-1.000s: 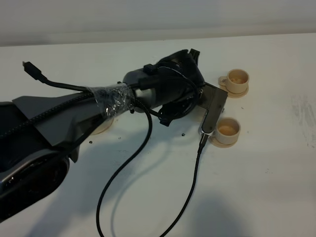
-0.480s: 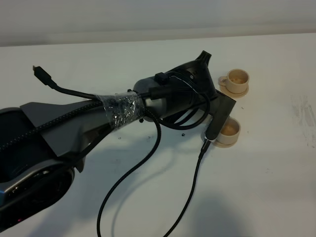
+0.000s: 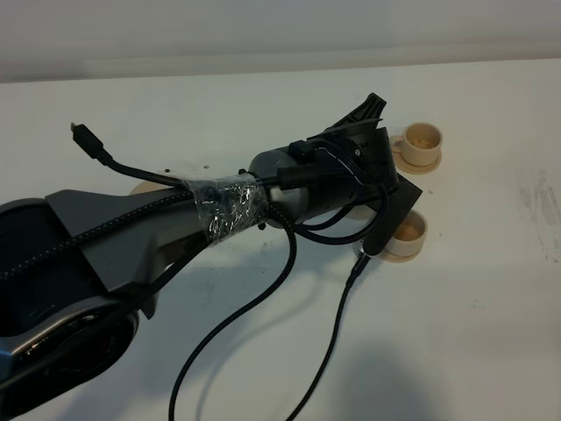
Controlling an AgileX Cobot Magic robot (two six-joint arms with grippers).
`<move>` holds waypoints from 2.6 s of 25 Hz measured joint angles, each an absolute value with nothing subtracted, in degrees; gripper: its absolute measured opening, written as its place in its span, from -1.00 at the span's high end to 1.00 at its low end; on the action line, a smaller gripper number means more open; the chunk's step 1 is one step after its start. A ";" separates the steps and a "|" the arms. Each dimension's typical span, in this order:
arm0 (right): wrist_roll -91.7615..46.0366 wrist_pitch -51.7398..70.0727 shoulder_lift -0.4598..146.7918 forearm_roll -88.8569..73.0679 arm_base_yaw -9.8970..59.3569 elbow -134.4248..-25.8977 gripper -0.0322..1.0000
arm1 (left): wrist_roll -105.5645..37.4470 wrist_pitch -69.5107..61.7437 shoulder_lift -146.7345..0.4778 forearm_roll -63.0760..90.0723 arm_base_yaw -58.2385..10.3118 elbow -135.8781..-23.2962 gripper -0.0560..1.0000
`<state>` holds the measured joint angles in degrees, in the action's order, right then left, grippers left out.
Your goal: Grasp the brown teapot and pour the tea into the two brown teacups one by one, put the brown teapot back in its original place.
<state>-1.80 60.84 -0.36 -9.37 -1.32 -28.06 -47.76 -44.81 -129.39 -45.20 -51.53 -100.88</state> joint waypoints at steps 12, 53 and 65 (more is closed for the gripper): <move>-1.75 60.82 -0.36 -9.37 -1.32 -28.06 0.03 | -47.76 -45.22 -129.46 -49.28 -52.71 -100.88 0.69; -1.75 60.78 -0.36 -9.37 -1.32 -28.06 0.03 | -46.86 -45.58 -132.59 -59.29 -55.51 -100.88 0.69; -1.81 60.76 -0.36 -9.37 -1.32 -28.06 0.03 | -46.36 -46.29 -132.59 -61.38 -56.08 -100.88 0.69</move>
<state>-1.81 60.76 -0.36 -9.37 -1.32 -28.06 -46.36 -46.29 -132.59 -61.38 -56.08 -100.88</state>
